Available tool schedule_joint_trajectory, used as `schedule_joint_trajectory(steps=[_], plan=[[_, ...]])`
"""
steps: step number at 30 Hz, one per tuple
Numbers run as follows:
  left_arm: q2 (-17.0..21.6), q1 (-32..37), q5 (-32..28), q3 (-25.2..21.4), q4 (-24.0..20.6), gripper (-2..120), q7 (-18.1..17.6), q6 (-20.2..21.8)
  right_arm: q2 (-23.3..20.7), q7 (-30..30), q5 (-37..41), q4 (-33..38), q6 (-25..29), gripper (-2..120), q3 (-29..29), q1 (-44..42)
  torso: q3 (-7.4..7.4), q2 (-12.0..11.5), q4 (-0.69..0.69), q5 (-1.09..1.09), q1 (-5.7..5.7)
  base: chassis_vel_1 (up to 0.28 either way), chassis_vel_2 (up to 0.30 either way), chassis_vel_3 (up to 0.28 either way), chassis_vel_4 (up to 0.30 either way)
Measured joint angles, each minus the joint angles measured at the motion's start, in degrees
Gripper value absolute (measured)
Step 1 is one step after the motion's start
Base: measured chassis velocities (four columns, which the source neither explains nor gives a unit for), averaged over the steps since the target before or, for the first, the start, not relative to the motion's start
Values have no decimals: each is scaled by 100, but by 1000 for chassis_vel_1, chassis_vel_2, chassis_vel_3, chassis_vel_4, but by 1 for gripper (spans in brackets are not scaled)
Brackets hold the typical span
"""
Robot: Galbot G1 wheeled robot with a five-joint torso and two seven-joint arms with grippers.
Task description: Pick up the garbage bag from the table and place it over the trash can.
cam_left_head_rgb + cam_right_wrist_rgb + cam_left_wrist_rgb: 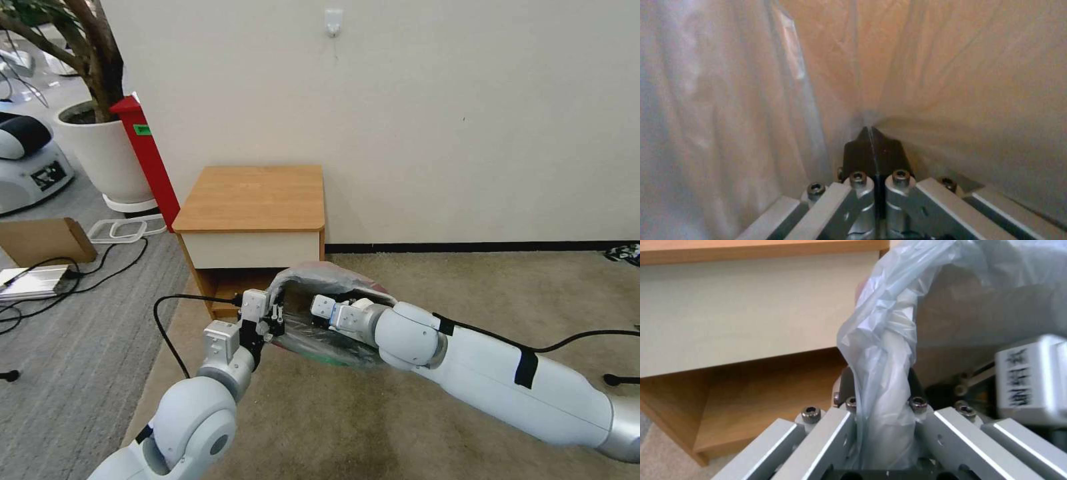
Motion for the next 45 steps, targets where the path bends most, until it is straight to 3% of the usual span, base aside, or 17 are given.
schedule_joint_trajectory(steps=[31,40,45], plan=[[-14,15,-44,-32,-221,3,-53,170,186,-24,-497,-517,3,0,-122,-42,0,0,0,0,0,0,0,0,0],[-41,36,-58,-32,-194,3,-62,179,141,-25,-477,-419,2,0,-74,-115,0,0,0,1,0,0,0,0,0],[-79,30,-144,-117,42,3,-78,164,-18,-9,-113,-98,2,0,23,-123,0,0,0,0,0,0,0,0,0]])
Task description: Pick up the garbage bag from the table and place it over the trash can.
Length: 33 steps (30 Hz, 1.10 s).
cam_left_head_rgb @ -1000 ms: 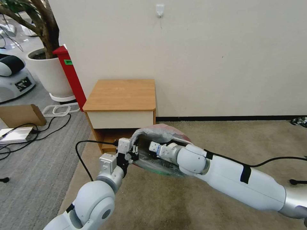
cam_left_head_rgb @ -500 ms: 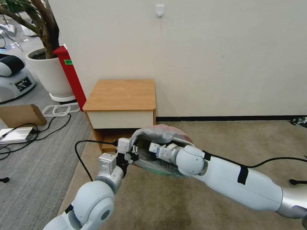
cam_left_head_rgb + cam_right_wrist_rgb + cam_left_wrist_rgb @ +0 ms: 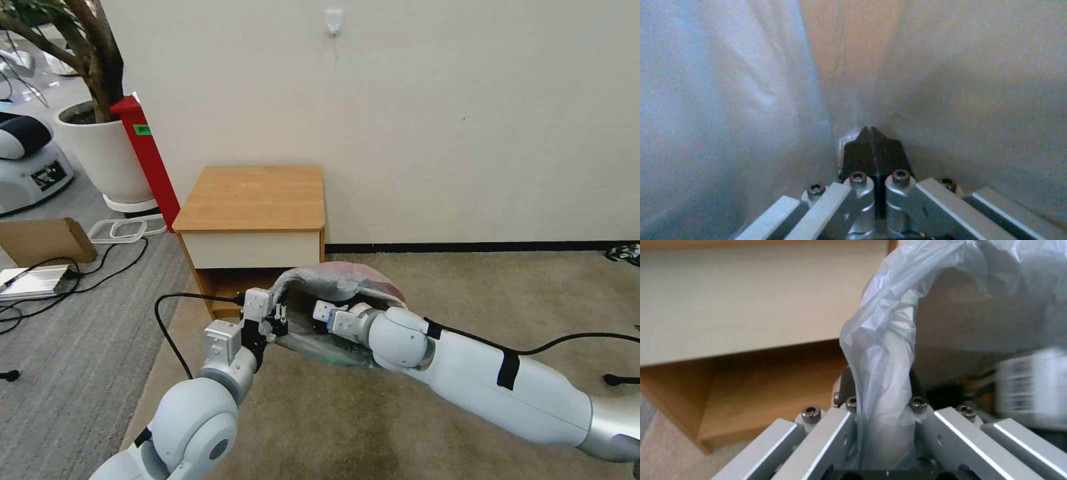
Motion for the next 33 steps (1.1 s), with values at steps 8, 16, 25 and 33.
schedule_joint_trajectory(steps=[8,16,25,33], plan=[[-145,-61,-1065,-189,371,3,-535,113,-619,644,1672,1127,20,0,760,-729,0,0,0,0,0,0,0,0,0],[-260,-107,-2121,-239,584,3,-1157,273,-1406,1078,2603,2195,474,0,2519,-2339,-1,1,-2,-1,0,0,0,0,0],[-320,-185,-2881,0,719,3,-1551,384,-801,2300,2318,2543,1638,12,4278,-4821,-1,1,-1,0,0,0,0,0,0],[-276,-193,-3059,300,771,3,-1797,415,603,2434,969,2319,2807,40,5320,-6340,-1,1,-1,0,0,0,0,0,0]])
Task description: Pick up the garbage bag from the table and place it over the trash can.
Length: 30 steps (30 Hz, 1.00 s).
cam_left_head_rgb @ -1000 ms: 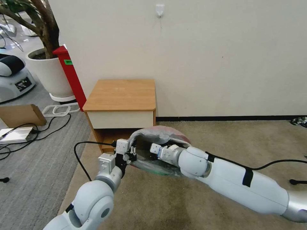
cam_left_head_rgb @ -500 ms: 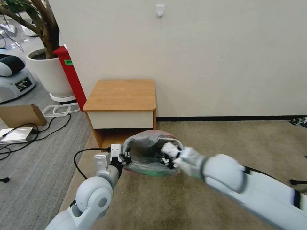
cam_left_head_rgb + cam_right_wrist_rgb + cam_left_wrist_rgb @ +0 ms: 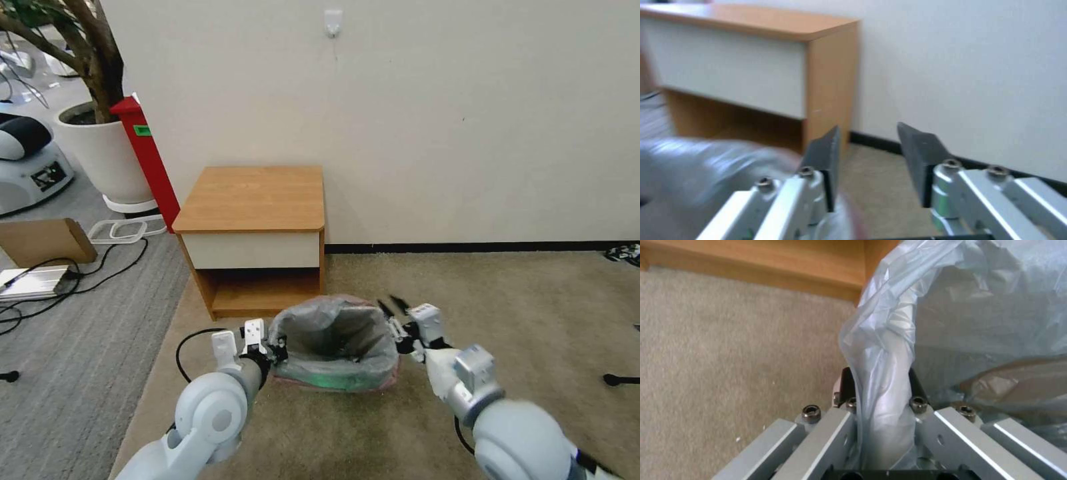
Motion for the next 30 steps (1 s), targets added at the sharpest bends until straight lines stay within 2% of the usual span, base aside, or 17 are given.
schedule_joint_trajectory(steps=[1,4,6,8,9,11,14,16,22,25,26,28,30], plan=[[0,0,0,0,0,3,0,0,0,0,0,0,0,40,0,0,0,0,0,0,0,0,0,0,0],[-20,-15,-250,88,18,3,-169,8,502,1,-430,-35,232,56,307,-268,0,0,1,-1,0,0,0,0,0],[-21,-15,-289,101,21,3,-193,13,571,1,-481,-35,254,57,349,-304,0,0,1,-1,0,0,0,0,0],[-33,30,-372,165,48,3,-261,25,904,-2,-683,-36,328,70,490,-441,0,0,1,-1,0,0,0,0,0],[-33,30,-372,165,48,3,-261,25,904,-2,-683,-36,328,70,490,-441,0,0,1,-1,0,0,0,0,0],[-54,98,-375,209,61,3,-320,26,1158,17,-780,-41,361,79,521,-523,0,0,1,0,0,0,0,0,0],[-73,145,-373,244,72,3,-347,26,1298,42,-825,-43,390,86,519,-579,0,0,1,-1,0,0,0,0,0],[-102,162,-341,282,112,3,-376,26,1411,69,-870,-43,430,96,520,-637,0,0,1,-1,0,0,0,0,0],[-133,173,-255,330,167,3,-427,82,1465,101,-883,-44,466,100,584,-645,0,0,1,-1,0,0,0,0,0],[-144,177,-161,347,195,15,-429,115,1466,110,-878,-44,466,100,603,-633,0,0,1,0,0,0,0,0,0],[-138,189,-61,344,208,27,-416,177,1456,114,-866,-43,466,100,621,-628,0,0,1,0,0,0,0,0,0],[-130,190,-35,334,211,31,-406,192,1447,114,-862,-43,465,100,630,-626,0,0,1,0,0,0,0,0,0],[-108,193,-17,305,203,41,-393,213,1422,115,-851,-39,461,100,652,-622,1,0,1,0,0,0,0,0,0]])
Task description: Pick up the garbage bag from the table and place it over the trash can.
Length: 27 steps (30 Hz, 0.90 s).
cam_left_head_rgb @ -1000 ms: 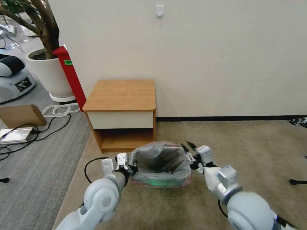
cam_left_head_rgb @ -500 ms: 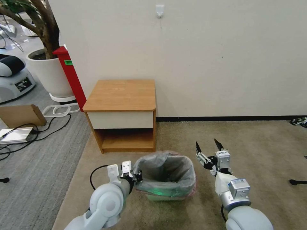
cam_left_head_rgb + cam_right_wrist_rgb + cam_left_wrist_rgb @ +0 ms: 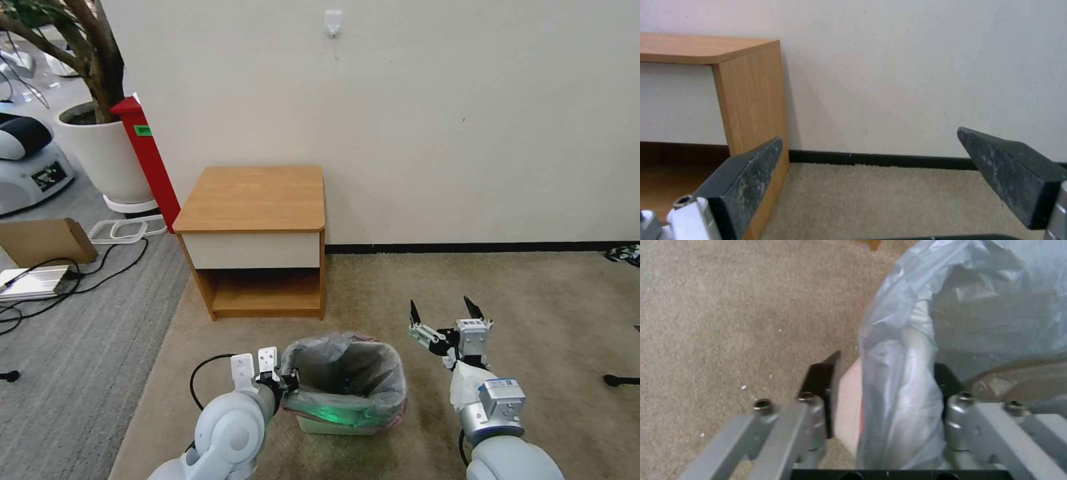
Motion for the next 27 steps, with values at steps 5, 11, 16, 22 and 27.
schedule_joint_trajectory(steps=[5,11,16,22,27], plan=[[78,39,-3,-63,-133,60,3,15,-34,0,14,10,-10,100,7,12,0,-1,0,0,0,0,0,0,0],[165,125,-14,-159,-333,79,7,19,-55,-2,81,24,-13,100,21,-3,0,-1,0,0,0,0,0,0,0],[199,409,371,-538,-630,98,433,-15,-70,-46,440,64,99,100,206,-183,0,-1,0,0,0,0,0,0,0],[113,1109,2252,-1192,-734,100,1673,-892,-52,-70,755,49,458,100,405,-535,0,-1,0,-1,0,0,0,0,0],[76,1824,4683,-1661,-501,100,2625,-2689,248,-143,668,-10,799,100,448,-846,-1,0,1,-1,0,0,0,0,0]])
